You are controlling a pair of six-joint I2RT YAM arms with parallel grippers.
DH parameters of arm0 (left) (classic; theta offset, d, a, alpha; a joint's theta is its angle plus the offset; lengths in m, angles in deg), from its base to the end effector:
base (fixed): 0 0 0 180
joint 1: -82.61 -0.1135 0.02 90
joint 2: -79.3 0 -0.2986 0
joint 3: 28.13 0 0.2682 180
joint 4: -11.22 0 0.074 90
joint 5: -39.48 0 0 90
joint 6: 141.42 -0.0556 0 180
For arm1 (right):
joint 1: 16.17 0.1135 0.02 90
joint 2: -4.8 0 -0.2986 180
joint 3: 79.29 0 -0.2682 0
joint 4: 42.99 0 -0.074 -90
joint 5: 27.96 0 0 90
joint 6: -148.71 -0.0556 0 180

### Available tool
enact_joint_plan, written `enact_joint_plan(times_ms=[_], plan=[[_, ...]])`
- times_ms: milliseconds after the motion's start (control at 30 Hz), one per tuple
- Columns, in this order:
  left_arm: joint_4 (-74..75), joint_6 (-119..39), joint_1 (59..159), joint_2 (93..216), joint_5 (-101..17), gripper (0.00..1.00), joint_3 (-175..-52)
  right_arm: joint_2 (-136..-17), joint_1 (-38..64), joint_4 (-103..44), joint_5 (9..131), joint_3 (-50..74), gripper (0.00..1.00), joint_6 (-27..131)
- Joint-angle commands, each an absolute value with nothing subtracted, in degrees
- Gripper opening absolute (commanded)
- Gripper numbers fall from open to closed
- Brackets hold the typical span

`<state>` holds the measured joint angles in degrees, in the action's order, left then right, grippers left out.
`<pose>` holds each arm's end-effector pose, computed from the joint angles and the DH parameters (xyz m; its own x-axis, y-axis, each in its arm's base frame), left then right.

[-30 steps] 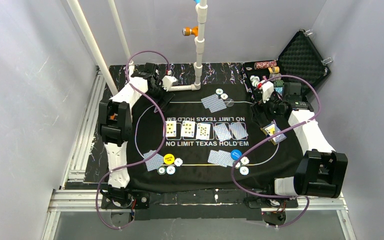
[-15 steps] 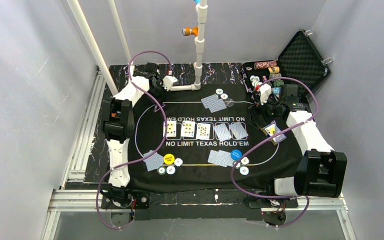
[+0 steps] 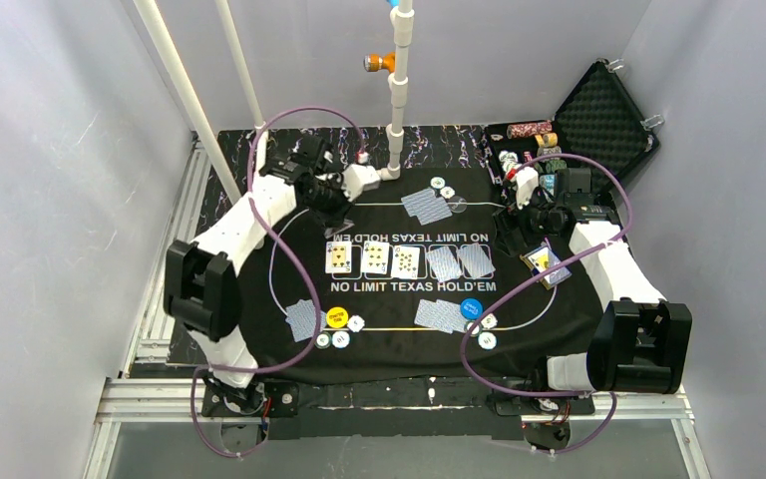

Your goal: Distribute texas hold em gaming equipment

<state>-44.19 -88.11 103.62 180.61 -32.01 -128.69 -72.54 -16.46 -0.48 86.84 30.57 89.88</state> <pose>0.3832 -0.1661 0.2975 -0.3200 0.7298 -0.6041 0.8682 0.4811 0.1213 0.3012 0.0218 0.2763 -0.5146 -0.4672 -0.7189 -0.6229 0.7799 -0.0609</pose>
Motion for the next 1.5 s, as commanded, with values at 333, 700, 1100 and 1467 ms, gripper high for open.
enact_joint_plan(times_ms=[333,700,1100,1467], plan=[[-42.84,-85.90,124.20,174.12,-34.64,0.01,-116.16,-71.51,-16.19,-2.54,90.67,31.61,0.98,86.83],[-35.83,-83.43,131.65,178.23,-37.11,0.02,-112.26,-72.09,-16.23,-2.67,90.44,32.00,0.98,86.85],[-31.58,-83.48,134.27,183.10,-39.55,0.04,-111.43,-71.46,-16.69,-3.52,90.24,32.86,0.98,86.70],[-33.15,-83.28,134.21,182.39,-38.37,0.52,-111.83,-71.66,-16.78,-3.52,91.04,33.02,0.98,86.55]])
